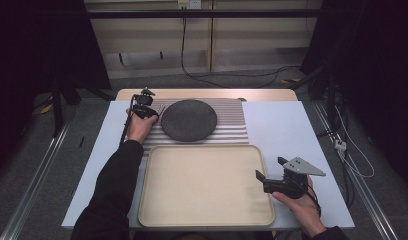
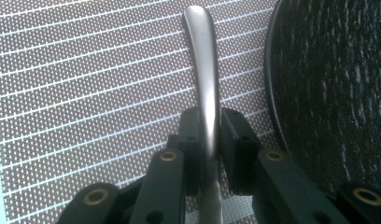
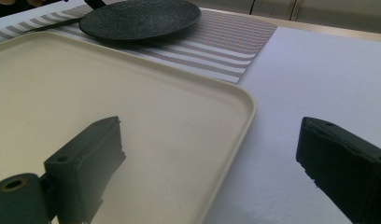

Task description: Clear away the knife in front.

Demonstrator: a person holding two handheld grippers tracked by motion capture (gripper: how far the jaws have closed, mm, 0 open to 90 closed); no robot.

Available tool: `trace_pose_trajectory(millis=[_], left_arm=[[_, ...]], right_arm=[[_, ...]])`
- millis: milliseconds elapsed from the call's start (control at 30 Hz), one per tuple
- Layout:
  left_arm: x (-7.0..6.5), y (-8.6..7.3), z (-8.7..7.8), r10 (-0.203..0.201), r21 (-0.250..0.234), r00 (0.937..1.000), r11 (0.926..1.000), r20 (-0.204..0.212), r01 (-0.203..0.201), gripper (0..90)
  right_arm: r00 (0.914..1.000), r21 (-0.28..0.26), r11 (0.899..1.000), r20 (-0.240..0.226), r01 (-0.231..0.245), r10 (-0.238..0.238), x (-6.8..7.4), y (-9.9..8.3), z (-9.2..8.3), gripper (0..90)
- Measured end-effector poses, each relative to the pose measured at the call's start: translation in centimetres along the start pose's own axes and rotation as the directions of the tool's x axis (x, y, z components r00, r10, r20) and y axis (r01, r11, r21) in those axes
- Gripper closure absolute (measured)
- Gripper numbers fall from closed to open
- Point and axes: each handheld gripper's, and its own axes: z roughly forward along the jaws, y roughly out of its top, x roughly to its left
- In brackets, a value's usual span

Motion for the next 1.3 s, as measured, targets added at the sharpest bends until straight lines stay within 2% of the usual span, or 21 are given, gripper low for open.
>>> trace_pose_trajectory(millis=[100,633,733,867,1300], left_arm=[[-0.1,0.1,0.0,0.009,0.005,0.9999,0.9999,-0.012,-0.009,79.1],[-0.2,0.0,-0.2,0.015,0.015,0.9999,0.9998,-0.007,-0.015,80.1],[-0.2,0.0,-0.2,0.0,0.01,1.0,0.9999,-0.009,0.001,80.1],[-0.1,-0.1,-0.3,0.0,0.014,0.9999,0.9999,-0.01,0.0,80.1],[-0.1,-0.1,-1.8,0.015,0.003,0.9999,0.9999,0.006,-0.015,80.1]], right_arm=[[1.0,0.001,1.0,-0.002,0.003,-0.003,0.0,0.0,0.0,7.1],[1.0,0.002,1.0,-0.001,0.005,-0.005,0.0,0.0,0.0,7.1],[1.0,0.003,1.0,0.0,0.004,-0.004,0.0,0.0,0.0,7.1],[1.0,0.006,1.0,0.001,0.005,-0.005,0.0,0.0,0.0,7.2],[1.0,0.006,1.0,0.003,0.007,-0.007,0.1,0.0,0.0,7.2]])
